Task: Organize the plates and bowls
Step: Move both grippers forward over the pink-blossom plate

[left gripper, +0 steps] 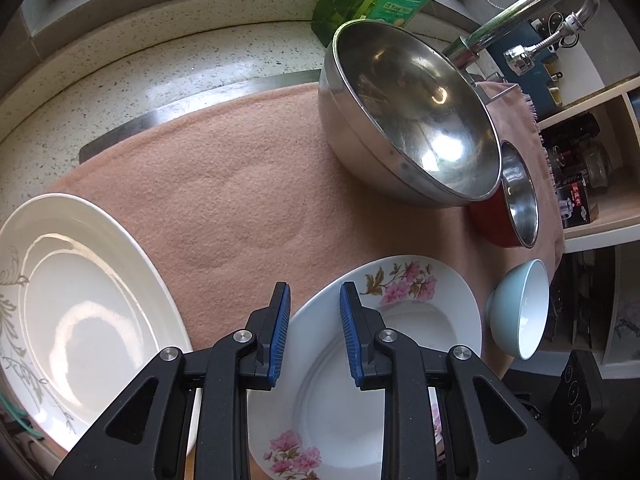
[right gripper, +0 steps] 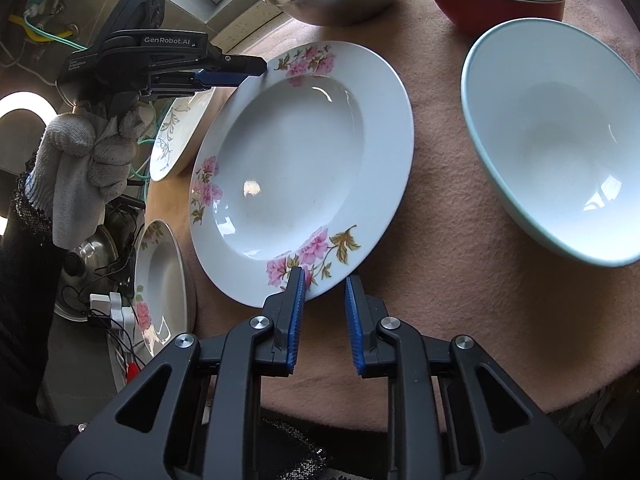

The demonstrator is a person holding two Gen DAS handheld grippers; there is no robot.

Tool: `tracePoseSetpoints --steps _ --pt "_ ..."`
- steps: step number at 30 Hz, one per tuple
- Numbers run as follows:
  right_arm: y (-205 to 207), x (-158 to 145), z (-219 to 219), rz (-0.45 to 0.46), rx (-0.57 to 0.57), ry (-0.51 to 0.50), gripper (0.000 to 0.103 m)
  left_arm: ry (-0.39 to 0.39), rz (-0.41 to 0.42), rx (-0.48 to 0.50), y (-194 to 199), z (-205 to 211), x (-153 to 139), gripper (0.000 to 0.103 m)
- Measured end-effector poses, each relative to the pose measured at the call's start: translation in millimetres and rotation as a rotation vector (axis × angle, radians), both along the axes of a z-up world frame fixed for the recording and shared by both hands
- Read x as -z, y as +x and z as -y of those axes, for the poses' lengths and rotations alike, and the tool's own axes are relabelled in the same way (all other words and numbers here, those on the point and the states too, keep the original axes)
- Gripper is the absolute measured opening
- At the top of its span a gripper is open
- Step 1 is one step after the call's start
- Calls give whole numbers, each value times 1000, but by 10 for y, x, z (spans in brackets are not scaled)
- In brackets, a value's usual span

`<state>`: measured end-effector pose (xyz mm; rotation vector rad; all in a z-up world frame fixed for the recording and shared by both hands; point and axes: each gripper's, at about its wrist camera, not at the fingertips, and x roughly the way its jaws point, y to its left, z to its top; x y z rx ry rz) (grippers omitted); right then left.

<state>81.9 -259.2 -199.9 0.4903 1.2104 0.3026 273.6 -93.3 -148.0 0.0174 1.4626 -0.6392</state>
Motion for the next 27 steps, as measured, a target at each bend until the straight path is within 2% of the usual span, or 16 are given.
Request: tracePoseSetpoints --steps 3,7,27 --pt "0 -6 1 0 -2 -3 20 3 -16 25 31 33 -1 24" --pt "0 -10 -1 -1 1 -3 20 -3 -32 9 27 15 8 24" --pt "-199 -16 82 -27 -28 -13 20 23 -21 11 -242 119 12 24"
